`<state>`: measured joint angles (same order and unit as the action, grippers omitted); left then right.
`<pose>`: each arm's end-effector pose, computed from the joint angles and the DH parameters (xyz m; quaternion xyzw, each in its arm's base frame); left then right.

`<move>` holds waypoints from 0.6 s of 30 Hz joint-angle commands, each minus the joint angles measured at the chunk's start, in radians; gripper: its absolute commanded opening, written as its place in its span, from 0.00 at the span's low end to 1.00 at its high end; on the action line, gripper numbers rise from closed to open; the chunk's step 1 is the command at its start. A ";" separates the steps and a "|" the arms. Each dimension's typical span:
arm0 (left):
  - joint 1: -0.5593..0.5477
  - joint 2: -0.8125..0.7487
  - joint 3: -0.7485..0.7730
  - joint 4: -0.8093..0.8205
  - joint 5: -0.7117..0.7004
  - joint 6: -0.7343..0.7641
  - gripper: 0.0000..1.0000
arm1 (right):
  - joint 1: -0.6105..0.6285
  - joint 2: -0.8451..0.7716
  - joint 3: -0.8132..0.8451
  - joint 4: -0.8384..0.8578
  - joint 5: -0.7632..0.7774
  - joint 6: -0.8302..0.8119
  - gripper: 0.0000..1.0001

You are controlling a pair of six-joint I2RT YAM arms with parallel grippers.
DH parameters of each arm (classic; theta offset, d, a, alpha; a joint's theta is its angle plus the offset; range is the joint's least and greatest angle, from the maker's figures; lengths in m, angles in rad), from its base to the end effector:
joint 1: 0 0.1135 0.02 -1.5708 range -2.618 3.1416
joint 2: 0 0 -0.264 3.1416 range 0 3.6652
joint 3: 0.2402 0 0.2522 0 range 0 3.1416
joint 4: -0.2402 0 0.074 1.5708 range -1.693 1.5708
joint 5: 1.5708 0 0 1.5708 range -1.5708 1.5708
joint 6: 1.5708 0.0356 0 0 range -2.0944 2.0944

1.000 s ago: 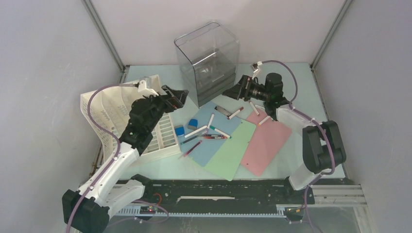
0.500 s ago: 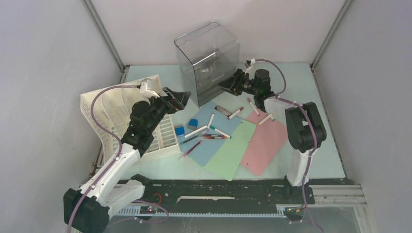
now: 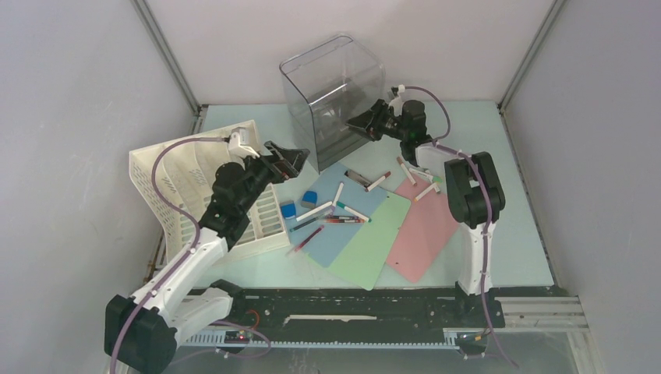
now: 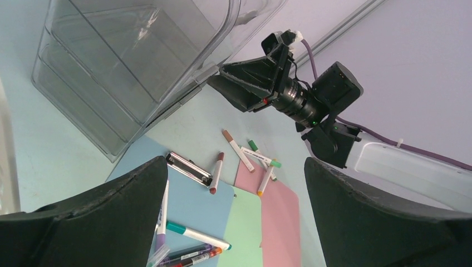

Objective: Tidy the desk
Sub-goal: Open the storage box at the center of the board.

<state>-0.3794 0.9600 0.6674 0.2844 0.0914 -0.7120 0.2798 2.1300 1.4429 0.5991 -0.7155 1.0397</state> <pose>0.2123 -0.0882 0.3157 -0.0857 0.7048 -0.3928 0.5845 0.4625 0.1572 0.2194 0.0366 0.7293 0.5918 0.3415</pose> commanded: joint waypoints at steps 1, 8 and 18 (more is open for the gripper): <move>0.005 0.000 0.002 0.052 0.028 -0.018 1.00 | -0.015 0.035 0.067 -0.019 0.010 0.032 0.51; 0.005 -0.027 -0.021 0.051 0.026 -0.022 1.00 | -0.022 0.056 0.073 -0.035 0.029 0.052 0.50; 0.004 -0.051 -0.038 0.043 0.034 -0.036 1.00 | -0.030 0.121 0.143 -0.003 0.022 0.111 0.46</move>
<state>-0.3794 0.9348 0.6460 0.2970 0.1112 -0.7338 0.2607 2.2246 1.5307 0.5453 -0.7132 1.0969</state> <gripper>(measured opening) 0.996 0.484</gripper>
